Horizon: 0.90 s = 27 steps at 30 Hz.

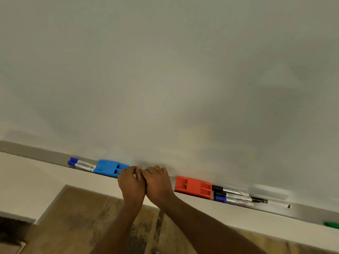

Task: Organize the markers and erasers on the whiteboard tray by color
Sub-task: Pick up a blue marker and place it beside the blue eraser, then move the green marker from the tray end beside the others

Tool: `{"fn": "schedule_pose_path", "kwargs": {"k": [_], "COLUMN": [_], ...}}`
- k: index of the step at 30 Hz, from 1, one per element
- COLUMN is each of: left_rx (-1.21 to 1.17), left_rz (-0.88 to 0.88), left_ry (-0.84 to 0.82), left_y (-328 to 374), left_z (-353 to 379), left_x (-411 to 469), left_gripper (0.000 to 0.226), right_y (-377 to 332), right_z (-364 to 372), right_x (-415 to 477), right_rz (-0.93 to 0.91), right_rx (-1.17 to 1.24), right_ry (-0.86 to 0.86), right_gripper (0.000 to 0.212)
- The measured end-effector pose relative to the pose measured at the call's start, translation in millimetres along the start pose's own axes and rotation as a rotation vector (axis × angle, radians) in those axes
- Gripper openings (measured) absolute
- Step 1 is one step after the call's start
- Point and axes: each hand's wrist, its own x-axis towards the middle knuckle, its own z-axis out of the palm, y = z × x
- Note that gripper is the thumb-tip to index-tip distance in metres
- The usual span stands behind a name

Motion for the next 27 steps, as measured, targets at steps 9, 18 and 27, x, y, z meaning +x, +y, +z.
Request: {"fn": "schedule_pose_path", "kwargs": {"k": [9, 18, 27], "left_rx": [-0.145, -0.216, -0.084], "left_rz": [0.132, 0.275, 0.438], "left_ry": [-0.109, -0.292, -0.612], "left_y": [72.5, 127.0, 173.6], "left_z": [46.0, 94.1, 148.4], "left_x": [-74.4, -134.5, -206.0], "left_gripper": [0.023, 0.019, 0.02], "right_y": [77.3, 150.3, 247.8], "right_z": [-45.5, -79.8, -107.0], "right_x": [-68.8, -130.2, -209.0], "right_rz": [0.156, 0.262, 0.6], "right_rx": [-0.031, -0.08, -0.135], "right_ry": [0.055, 0.164, 0.139], "right_gripper": [0.01, 0.005, 0.022]}}
